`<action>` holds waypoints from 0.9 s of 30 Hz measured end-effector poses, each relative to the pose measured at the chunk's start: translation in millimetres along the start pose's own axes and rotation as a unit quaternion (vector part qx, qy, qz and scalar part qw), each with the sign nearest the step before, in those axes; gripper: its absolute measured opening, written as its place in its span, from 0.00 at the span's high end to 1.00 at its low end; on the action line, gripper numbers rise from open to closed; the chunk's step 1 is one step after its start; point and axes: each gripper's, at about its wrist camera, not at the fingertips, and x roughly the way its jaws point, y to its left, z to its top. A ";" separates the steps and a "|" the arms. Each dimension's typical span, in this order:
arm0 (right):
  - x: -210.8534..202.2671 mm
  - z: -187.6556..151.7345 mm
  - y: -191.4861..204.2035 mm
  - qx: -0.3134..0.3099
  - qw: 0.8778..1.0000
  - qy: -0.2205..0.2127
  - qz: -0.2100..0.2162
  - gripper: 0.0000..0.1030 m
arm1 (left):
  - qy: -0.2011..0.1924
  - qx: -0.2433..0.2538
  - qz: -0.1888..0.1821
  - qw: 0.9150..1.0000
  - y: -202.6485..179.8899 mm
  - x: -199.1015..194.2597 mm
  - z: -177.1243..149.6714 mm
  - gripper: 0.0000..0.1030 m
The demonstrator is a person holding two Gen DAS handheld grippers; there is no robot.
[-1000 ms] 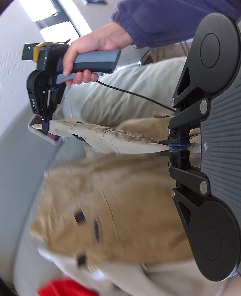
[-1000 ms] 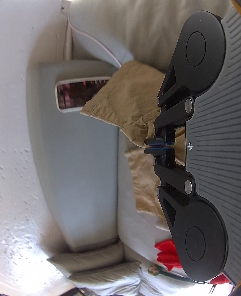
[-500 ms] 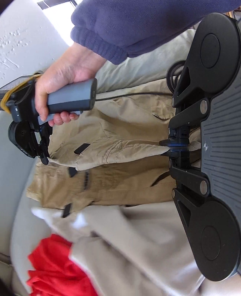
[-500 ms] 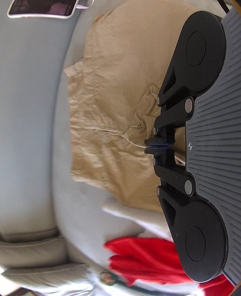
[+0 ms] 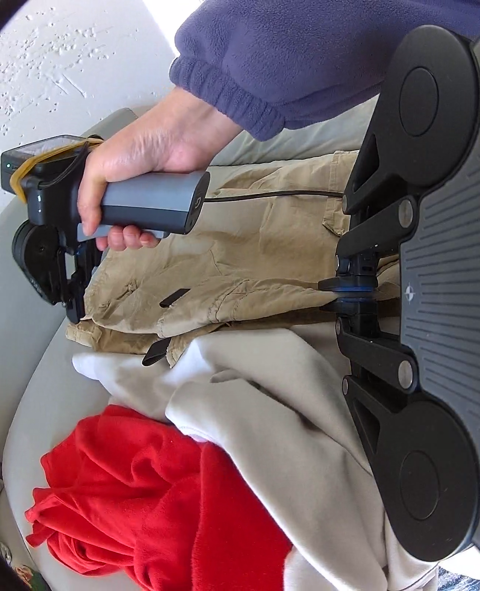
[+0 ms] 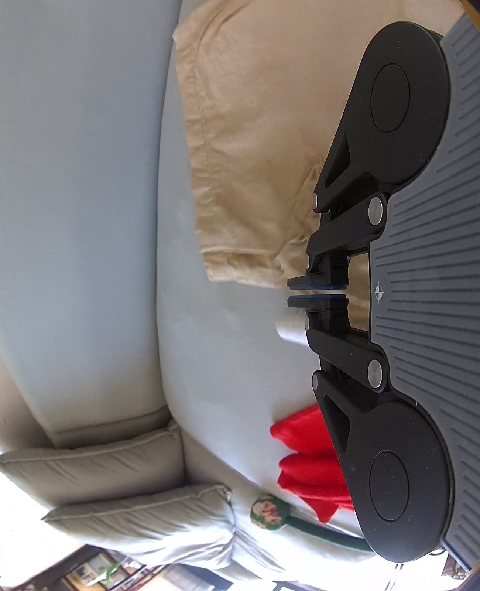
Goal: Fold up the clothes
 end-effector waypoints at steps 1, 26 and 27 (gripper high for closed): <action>0.7 -0.7 4.4 -0.005 1.000 0.000 0.004 0.98 | -0.002 0.002 0.000 1.000 6.4 -3.6 0.6 0.98; 23.5 14.6 11.6 -0.085 0.979 0.075 -0.168 0.95 | -0.010 0.019 0.013 1.000 9.0 3.1 -1.1 0.98; 15.9 14.9 9.5 -0.078 0.983 0.056 -0.157 0.95 | -0.012 0.020 0.014 1.000 8.3 1.9 -1.5 0.98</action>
